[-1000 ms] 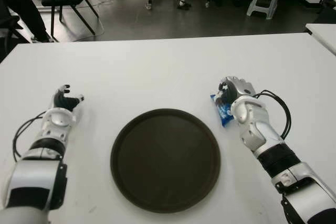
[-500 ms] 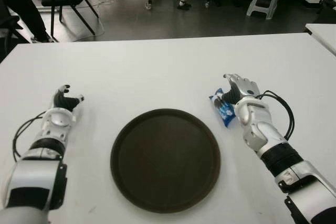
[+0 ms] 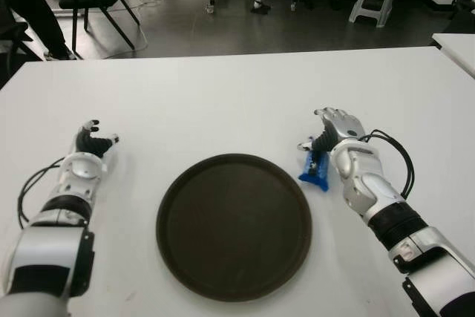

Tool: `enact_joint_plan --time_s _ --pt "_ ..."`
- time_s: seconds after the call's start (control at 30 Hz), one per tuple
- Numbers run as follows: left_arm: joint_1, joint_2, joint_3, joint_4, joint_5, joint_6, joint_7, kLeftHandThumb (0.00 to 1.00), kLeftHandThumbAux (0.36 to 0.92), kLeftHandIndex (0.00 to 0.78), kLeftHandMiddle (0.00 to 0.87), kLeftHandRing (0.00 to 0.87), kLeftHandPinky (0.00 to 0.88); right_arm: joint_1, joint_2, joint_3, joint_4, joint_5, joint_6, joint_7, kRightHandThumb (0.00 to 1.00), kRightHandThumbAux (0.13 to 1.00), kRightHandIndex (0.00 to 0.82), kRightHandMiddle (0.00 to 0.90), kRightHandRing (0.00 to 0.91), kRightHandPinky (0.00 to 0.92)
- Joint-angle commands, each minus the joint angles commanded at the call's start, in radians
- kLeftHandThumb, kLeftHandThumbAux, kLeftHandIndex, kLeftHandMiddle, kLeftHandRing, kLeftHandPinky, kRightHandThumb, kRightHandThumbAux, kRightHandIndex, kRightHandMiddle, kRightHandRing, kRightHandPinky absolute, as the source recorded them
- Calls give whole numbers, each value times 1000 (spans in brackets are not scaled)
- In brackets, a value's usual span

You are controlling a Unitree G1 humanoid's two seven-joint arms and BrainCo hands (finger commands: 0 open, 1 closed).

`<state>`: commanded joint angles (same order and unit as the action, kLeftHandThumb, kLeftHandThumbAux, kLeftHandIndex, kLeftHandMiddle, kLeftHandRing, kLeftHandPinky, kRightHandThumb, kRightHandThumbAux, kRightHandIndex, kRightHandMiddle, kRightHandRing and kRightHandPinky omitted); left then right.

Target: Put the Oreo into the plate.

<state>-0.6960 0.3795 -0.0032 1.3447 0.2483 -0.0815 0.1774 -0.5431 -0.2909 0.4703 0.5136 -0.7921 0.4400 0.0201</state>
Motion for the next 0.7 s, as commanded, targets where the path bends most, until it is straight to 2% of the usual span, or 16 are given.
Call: enact_joint_plan --time_s 0.23,0.4,0.7 --pt "0 -1 -1 0 0 3 0 217 688 49 140 190 213 1 -1 5 -2 -4 11 14 91 570 0 0 0 0" --pt "-1 -1 8 0 -9 4 -8 190 670 42 128 170 180 0 -2 7 -2 -5 12 24 99 566 0 0 0 0" --pt "-1 -1 1 -1 0 6 -3 201 687 44 125 169 196 2 -3 3 -10 0 15 40 96 568 0 0 0 0"
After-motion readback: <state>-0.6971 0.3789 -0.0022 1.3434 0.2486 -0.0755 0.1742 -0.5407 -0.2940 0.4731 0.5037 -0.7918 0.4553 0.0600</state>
